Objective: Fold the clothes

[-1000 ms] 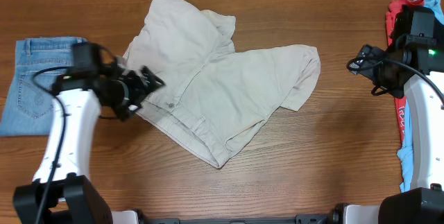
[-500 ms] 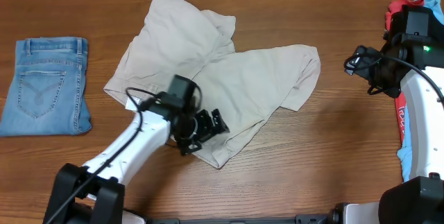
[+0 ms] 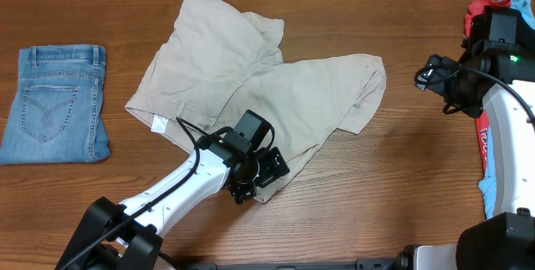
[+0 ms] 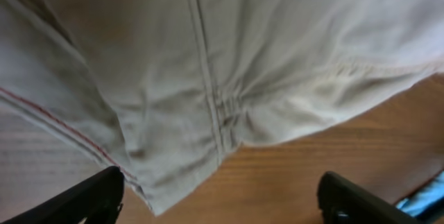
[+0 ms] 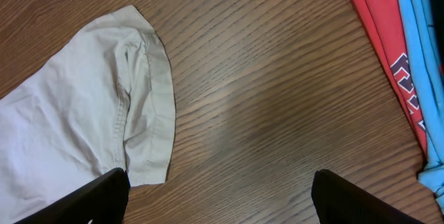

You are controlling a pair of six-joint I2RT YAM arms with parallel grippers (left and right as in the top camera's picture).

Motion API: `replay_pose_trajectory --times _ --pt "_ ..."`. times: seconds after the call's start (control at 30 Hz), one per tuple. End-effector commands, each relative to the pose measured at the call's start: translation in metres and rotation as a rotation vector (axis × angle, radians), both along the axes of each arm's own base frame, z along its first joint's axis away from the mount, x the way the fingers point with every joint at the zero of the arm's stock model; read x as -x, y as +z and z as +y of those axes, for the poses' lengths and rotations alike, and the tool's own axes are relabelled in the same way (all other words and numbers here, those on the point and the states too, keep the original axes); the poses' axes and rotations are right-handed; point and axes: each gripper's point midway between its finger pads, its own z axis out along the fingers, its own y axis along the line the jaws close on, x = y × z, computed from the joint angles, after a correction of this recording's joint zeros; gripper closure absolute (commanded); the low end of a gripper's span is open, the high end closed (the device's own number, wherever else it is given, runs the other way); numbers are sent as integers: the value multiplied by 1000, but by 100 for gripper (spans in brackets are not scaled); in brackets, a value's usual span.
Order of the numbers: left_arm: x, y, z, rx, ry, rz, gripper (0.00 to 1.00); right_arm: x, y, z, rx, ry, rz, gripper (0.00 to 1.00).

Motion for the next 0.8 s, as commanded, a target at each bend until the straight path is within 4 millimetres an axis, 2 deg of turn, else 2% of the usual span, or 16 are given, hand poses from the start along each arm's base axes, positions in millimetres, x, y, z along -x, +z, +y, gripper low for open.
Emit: replay_pose_trajectory --times 0.0,0.1,0.27,0.33,0.37,0.4,0.43,0.5,0.63,0.77 --pt "-10 -4 5 -43 58 -40 16 0 0 -1 1 2 -1 12" --pt "-9 -8 0 -29 48 -25 19 0 0 -1 1 2 -1 12" --pt "10 -23 -11 -12 15 77 18 0 0 -1 4 10 -1 12" --pt "12 -28 -12 -12 10 95 21 0 0 -1 6 15 0 12" --pt "13 -28 -12 -12 10 98 26 0 0 -1 6 17 0 12" --pt "12 -28 -12 -12 10 97 41 0 0 -1 6 17 0 12" --pt "11 -28 -13 -8 2 87 59 0 0 -1 6 17 0 12" --pt "7 -25 -13 4 -27 60 81 0 0 -1 6 17 0 12" --pt "1 -15 4 -7 -43 31 94 0 0 2 -9 25 -3 14" --pt "-6 8 41 -20 -46 -13 96 -3 -1 13 -57 85 -12 17"
